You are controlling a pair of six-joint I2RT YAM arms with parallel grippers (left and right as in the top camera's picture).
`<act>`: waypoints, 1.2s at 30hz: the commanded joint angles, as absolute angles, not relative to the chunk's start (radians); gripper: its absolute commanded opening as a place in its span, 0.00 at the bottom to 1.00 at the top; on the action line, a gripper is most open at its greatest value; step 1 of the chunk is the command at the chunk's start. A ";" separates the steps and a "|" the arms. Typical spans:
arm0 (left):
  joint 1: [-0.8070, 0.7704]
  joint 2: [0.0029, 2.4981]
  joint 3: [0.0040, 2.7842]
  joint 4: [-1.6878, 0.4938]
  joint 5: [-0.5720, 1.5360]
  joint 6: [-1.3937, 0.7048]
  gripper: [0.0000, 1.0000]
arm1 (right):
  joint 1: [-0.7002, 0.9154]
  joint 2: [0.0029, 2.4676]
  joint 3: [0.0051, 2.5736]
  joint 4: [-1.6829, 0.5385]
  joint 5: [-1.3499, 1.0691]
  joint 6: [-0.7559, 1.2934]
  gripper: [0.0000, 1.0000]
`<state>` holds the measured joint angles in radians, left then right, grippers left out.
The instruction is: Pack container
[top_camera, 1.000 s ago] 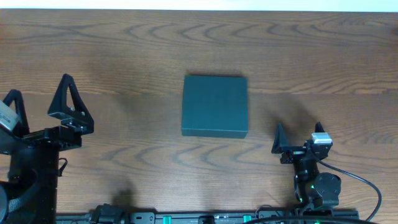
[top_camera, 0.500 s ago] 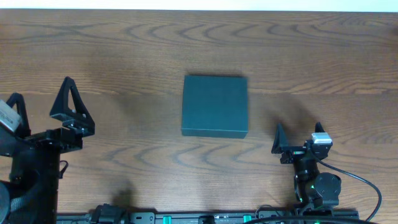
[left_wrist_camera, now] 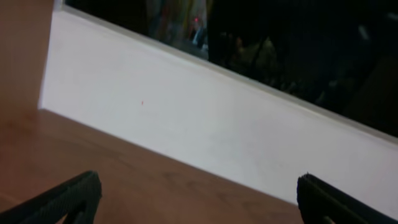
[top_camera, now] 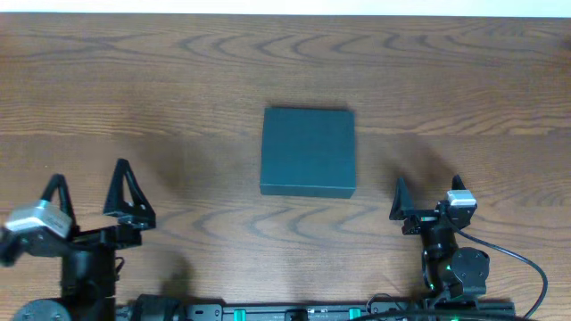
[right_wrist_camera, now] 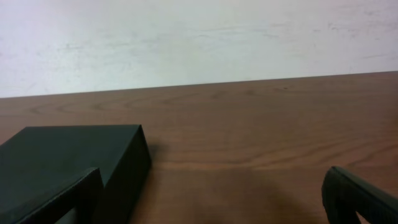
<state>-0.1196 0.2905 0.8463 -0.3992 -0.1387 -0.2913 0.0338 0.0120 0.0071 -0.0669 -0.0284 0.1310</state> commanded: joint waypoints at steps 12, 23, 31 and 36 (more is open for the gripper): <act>-0.096 0.206 0.402 -0.080 -0.146 -0.290 0.99 | 0.027 0.006 0.005 -0.071 -0.023 0.149 0.99; -0.096 0.168 0.248 0.014 -0.143 -0.292 0.99 | 0.027 0.006 0.005 -0.071 -0.023 0.149 0.99; -0.094 0.064 0.178 0.013 -0.143 -0.292 0.98 | 0.027 0.006 0.005 -0.071 -0.023 0.149 0.99; -0.073 0.005 0.130 0.012 -0.139 -0.320 0.98 | 0.027 0.006 0.005 -0.071 -0.023 0.149 0.99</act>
<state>-0.0944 0.0357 0.1490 0.0067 -0.1379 -0.2951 0.0338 0.0120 0.0071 -0.0669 -0.0284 0.1310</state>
